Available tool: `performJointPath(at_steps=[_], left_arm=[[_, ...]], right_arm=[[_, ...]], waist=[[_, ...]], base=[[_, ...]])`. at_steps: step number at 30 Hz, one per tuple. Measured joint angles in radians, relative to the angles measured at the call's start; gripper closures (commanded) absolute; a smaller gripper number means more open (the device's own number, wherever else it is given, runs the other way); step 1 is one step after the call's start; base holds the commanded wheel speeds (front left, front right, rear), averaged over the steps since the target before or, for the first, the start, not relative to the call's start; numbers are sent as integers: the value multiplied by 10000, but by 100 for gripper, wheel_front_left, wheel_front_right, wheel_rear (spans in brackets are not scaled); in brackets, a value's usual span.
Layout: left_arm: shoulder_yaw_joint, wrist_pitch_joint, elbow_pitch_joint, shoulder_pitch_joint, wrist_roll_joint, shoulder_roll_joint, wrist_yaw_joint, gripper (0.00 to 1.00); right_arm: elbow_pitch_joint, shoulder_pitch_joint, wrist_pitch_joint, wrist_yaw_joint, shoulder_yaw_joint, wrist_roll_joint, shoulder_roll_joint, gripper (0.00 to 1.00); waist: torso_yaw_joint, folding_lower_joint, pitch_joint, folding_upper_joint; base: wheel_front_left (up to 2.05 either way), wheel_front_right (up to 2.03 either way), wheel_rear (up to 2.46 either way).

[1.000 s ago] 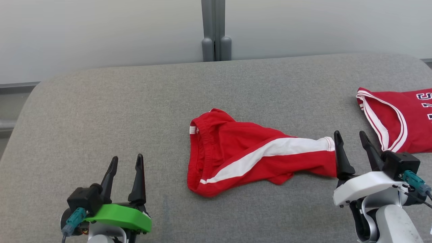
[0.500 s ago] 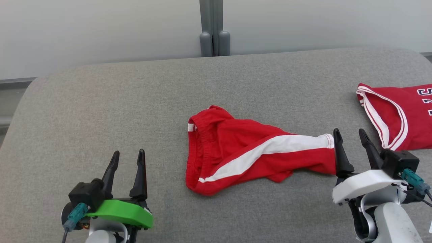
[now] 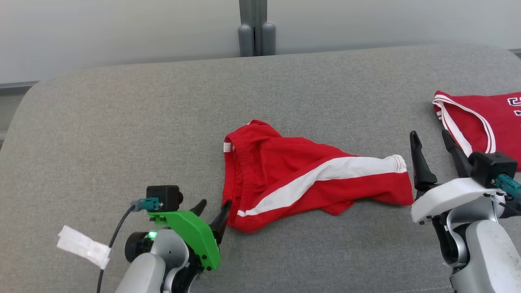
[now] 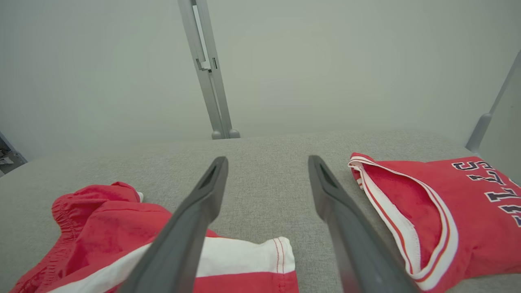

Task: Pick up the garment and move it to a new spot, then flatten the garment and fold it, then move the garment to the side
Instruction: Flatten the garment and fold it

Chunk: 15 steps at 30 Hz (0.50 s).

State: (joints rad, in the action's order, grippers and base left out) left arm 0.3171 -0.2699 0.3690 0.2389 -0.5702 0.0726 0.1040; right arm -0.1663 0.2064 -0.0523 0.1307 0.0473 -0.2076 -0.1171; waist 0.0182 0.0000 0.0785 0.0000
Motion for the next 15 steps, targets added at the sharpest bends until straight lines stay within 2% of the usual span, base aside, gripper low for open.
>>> performJointPath(at_steps=[4, 7, 15], left_arm=[[311, -1383, -290, 13, -548, -96, -238, 0], [514, -2021, -349, 32, -637, -132, -489, 0], [867, -2671, -407, 305, -934, -176, -779, 0]], right_arm=[[-151, 81, 286, 0, -35, -8, -42, 0], [-259, 136, 332, 0, -63, -23, -52, 0], [-460, 151, 240, 0, -138, -86, 38, 0]], waist=[[-74, 0, 146, 0], [-132, 0, 255, 0], [-303, 0, 410, 0]], base=[[0, 0, 0], [0, 0, 0], [0, 0, 0]])
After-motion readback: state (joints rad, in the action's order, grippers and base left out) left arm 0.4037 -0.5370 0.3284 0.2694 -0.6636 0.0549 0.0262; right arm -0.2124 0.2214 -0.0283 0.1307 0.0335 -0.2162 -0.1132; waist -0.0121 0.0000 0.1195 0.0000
